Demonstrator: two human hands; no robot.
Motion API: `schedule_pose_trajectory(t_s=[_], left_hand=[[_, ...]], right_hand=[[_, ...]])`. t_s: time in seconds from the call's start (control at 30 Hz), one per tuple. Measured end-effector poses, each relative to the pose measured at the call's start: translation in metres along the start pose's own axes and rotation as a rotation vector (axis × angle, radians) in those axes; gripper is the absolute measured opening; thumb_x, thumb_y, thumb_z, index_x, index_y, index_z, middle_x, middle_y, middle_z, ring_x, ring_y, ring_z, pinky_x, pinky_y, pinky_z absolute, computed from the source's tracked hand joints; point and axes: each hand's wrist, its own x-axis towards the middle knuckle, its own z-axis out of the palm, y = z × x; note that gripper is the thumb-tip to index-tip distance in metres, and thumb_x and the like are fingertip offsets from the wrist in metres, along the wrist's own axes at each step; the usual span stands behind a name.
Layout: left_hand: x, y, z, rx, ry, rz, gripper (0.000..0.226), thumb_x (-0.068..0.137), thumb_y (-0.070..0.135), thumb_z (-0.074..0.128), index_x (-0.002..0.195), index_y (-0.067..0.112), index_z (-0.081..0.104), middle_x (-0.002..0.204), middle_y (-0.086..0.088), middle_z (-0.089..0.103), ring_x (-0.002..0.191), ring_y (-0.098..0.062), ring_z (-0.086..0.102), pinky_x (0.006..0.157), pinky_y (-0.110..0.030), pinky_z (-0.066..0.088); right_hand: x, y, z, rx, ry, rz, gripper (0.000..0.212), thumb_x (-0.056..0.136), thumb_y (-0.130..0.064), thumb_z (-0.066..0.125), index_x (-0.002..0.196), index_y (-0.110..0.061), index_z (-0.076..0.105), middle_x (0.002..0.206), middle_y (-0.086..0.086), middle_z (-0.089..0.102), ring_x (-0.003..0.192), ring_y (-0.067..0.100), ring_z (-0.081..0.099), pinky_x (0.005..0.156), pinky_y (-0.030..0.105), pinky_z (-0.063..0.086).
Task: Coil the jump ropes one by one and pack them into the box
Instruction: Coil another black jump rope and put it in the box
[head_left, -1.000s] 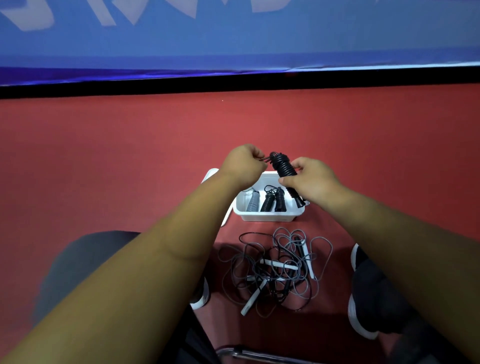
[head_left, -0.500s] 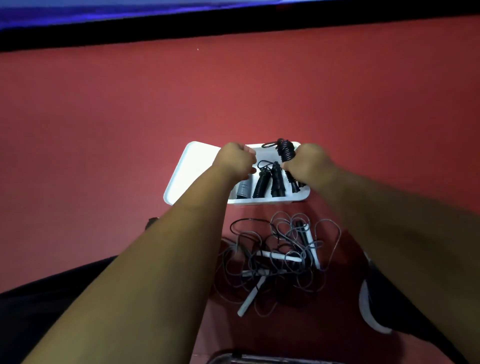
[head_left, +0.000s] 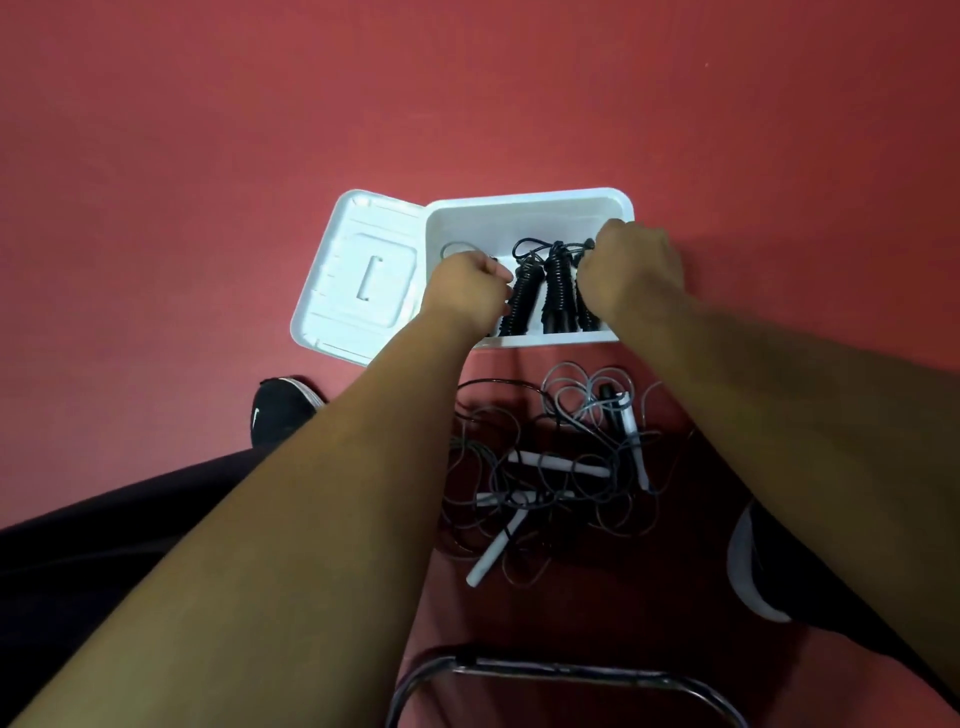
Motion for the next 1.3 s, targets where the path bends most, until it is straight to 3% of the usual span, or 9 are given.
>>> schedule_pose_trajectory(t_s=[0.13, 0.23, 0.43, 0.67, 0.8, 0.87, 1.0, 1.1, 1.3], left_hand=[[-0.012, -0.003, -0.004, -0.012, 0.064, 0.019, 0.027, 0.094, 0.005, 0.047, 0.095, 0.016, 0.072, 0.089, -0.003, 0.077, 0.071, -0.020, 0.071, 0.049, -0.020, 0.048], [-0.023, -0.006, -0.009, -0.012, 0.101, 0.047, 0.023, 0.092, 0.011, 0.050, 0.087, 0.021, 0.069, 0.090, -0.005, 0.077, 0.074, -0.024, 0.073, 0.059, -0.022, 0.050], [-0.047, -0.025, -0.017, 0.060, 0.157, 0.075, 0.022, 0.091, 0.027, 0.054, 0.091, 0.015, 0.073, 0.091, -0.001, 0.076, 0.089, -0.023, 0.070, 0.081, -0.033, 0.057], [-0.068, -0.069, -0.019, 0.177, 0.339, -0.065, 0.025, 0.089, 0.024, 0.056, 0.067, 0.012, 0.053, 0.067, -0.002, 0.055, 0.078, -0.033, 0.055, 0.071, -0.032, 0.042], [-0.058, -0.099, -0.021, 0.268, 0.219, -0.311, 0.020, 0.091, 0.028, 0.061, 0.085, 0.009, 0.062, 0.081, -0.008, 0.065, 0.078, -0.031, 0.066, 0.062, -0.029, 0.044], [-0.041, -0.125, -0.013, 0.322, 0.082, -0.347, 0.042, 0.092, 0.047, 0.057, 0.109, 0.010, 0.069, 0.109, -0.010, 0.074, 0.096, -0.030, 0.071, 0.075, -0.030, 0.052], [-0.038, -0.131, 0.003, 0.325, -0.135, -0.302, 0.056, 0.089, 0.068, 0.064, 0.117, 0.022, 0.075, 0.106, -0.008, 0.076, 0.096, -0.029, 0.071, 0.095, -0.036, 0.055], [-0.037, -0.127, 0.009, 0.347, -0.165, -0.284, 0.047, 0.093, 0.057, 0.067, 0.106, 0.012, 0.076, 0.099, -0.008, 0.078, 0.091, -0.028, 0.072, 0.089, -0.036, 0.058], [-0.030, -0.110, 0.010, 0.141, -0.016, -0.343, 0.024, 0.084, 0.025, 0.081, 0.091, 0.003, 0.075, 0.078, -0.014, 0.077, 0.057, -0.026, 0.070, 0.051, -0.028, 0.050]], right_hand=[[-0.009, 0.005, -0.006, 0.062, -0.076, -0.008, 0.026, 0.092, -0.017, 0.049, 0.106, -0.006, 0.068, 0.111, 0.022, 0.072, 0.105, 0.043, 0.066, 0.084, 0.041, 0.055], [-0.014, 0.018, -0.006, 0.169, -0.127, 0.002, 0.030, 0.085, -0.020, 0.041, 0.096, -0.007, 0.066, 0.103, 0.021, 0.071, 0.086, 0.036, 0.061, 0.074, 0.036, 0.051], [-0.051, 0.036, -0.003, 0.399, -0.103, 0.052, 0.022, 0.101, -0.017, 0.049, 0.109, -0.010, 0.068, 0.109, 0.017, 0.067, 0.104, 0.037, 0.065, 0.078, 0.031, 0.041], [-0.091, 0.060, 0.034, 0.526, 0.007, 0.199, 0.025, 0.098, -0.019, 0.050, 0.118, -0.006, 0.058, 0.116, 0.014, 0.069, 0.098, 0.029, 0.061, 0.079, 0.033, 0.044], [-0.092, 0.064, 0.063, 0.401, -0.196, 0.322, 0.035, 0.102, -0.022, 0.050, 0.127, -0.002, 0.064, 0.131, 0.022, 0.067, 0.121, 0.041, 0.064, 0.088, 0.037, 0.047], [-0.090, 0.058, 0.074, 0.285, -0.392, 0.263, 0.035, 0.105, -0.018, 0.050, 0.131, -0.002, 0.067, 0.139, 0.021, 0.065, 0.127, 0.038, 0.062, 0.092, 0.037, 0.047], [-0.081, 0.044, 0.094, 0.175, -0.518, 0.116, 0.031, 0.102, -0.026, 0.057, 0.118, -0.004, 0.070, 0.126, 0.019, 0.070, 0.102, 0.035, 0.065, 0.078, 0.033, 0.044], [-0.077, 0.036, 0.098, 0.113, -0.526, 0.021, 0.026, 0.100, -0.022, 0.053, 0.108, -0.006, 0.073, 0.117, 0.016, 0.074, 0.099, 0.033, 0.065, 0.082, 0.031, 0.047], [-0.084, 0.024, 0.085, 0.038, -0.539, -0.083, 0.027, 0.103, -0.012, 0.050, 0.106, -0.007, 0.076, 0.107, 0.012, 0.075, 0.104, 0.034, 0.068, 0.095, 0.035, 0.054]])
